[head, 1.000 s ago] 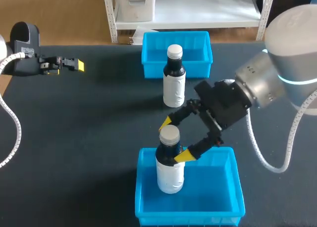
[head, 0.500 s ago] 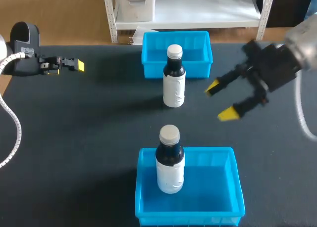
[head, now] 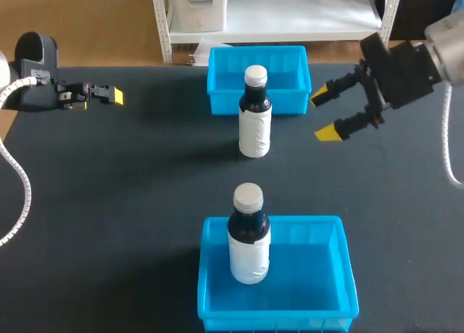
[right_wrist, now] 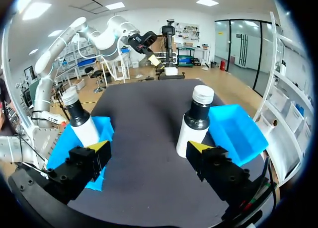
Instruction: Pick up the bottle, and place it in the far bin if it is heavy, or in the near bin if it is light.
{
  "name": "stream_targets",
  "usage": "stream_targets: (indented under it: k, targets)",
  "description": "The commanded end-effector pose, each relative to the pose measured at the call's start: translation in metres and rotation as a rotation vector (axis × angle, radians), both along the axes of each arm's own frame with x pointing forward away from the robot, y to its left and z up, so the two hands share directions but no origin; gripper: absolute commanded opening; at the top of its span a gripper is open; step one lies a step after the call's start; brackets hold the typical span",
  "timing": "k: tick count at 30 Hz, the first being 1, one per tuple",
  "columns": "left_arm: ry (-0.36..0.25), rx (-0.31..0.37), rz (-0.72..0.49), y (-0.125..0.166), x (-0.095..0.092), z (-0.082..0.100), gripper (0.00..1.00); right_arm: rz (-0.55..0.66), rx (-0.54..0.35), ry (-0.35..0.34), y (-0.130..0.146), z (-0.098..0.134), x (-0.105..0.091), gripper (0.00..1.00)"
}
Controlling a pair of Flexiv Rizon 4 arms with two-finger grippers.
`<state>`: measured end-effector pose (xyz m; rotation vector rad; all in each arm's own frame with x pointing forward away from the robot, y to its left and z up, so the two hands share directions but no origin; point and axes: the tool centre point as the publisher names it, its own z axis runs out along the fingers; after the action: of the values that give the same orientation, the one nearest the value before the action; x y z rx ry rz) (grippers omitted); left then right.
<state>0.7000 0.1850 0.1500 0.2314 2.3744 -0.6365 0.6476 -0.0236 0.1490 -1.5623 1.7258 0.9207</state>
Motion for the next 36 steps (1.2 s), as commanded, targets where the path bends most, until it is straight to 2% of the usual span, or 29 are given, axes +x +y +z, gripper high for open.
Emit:
stream_targets:
  k: [1,15,36]
  targets:
    - [0.0,0.0,0.0,0.0,0.0,0.0,1.0,0.055,0.025,0.027,0.013,-0.011,0.041,1.0]
    - [0.0,0.0,0.0,0.0,0.0,0.0,1.0,0.095,0.045,0.009,0.038,-0.021,0.102,1.0]
    - [0.0,0.0,0.0,0.0,0.0,0.0,1.0,0.105,0.067,0.047,0.086,-0.032,0.114,1.0]
